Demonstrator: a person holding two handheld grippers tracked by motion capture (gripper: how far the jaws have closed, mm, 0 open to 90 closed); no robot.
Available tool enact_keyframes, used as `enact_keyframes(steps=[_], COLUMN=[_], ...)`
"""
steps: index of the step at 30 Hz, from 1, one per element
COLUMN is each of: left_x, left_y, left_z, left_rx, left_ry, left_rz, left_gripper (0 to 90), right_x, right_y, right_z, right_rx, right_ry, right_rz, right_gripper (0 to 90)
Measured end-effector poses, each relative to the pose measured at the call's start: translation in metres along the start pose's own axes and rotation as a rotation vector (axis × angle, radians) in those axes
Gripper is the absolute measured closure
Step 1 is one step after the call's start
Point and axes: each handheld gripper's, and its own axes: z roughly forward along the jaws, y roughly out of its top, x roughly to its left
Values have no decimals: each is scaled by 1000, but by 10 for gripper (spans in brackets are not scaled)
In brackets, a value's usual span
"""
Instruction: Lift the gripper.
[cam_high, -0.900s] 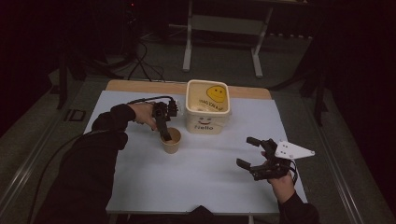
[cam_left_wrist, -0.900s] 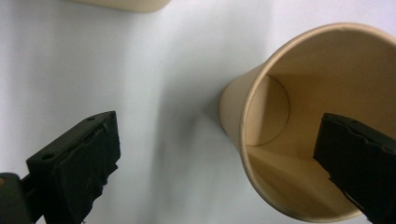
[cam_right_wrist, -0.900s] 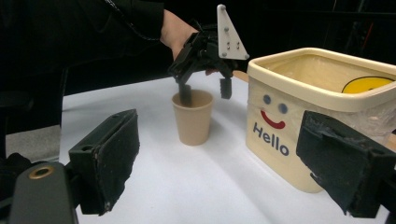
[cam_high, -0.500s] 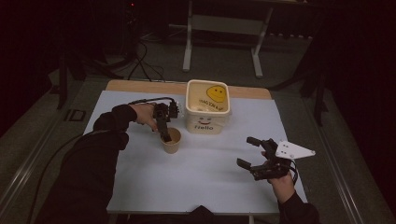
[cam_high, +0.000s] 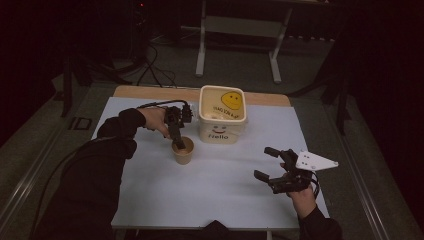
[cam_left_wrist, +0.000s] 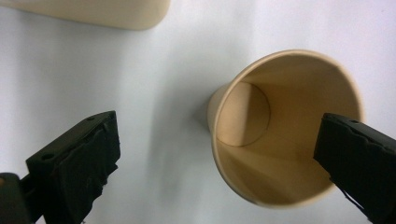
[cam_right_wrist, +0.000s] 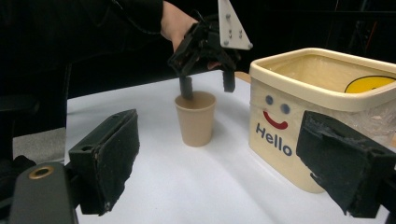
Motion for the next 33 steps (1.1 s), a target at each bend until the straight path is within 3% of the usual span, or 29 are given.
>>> enact_keyframes(steps=[19, 24, 33], left_x=[-19, -26, -37], left_y=[4, 6, 11], left_z=[-64, -89, -112], left_rx=[-25, -36, -46], left_ry=[46, 62, 86], left_rz=[-4, 2, 10], left_gripper=[15, 15, 15], right_x=[1, 1, 1], right_y=[1, 1, 0], right_z=[1, 1, 1], right_rx=[3, 5, 9], right_ry=[4, 3, 6], right_rz=[-3, -1, 0], right_gripper=[127, 127, 127])
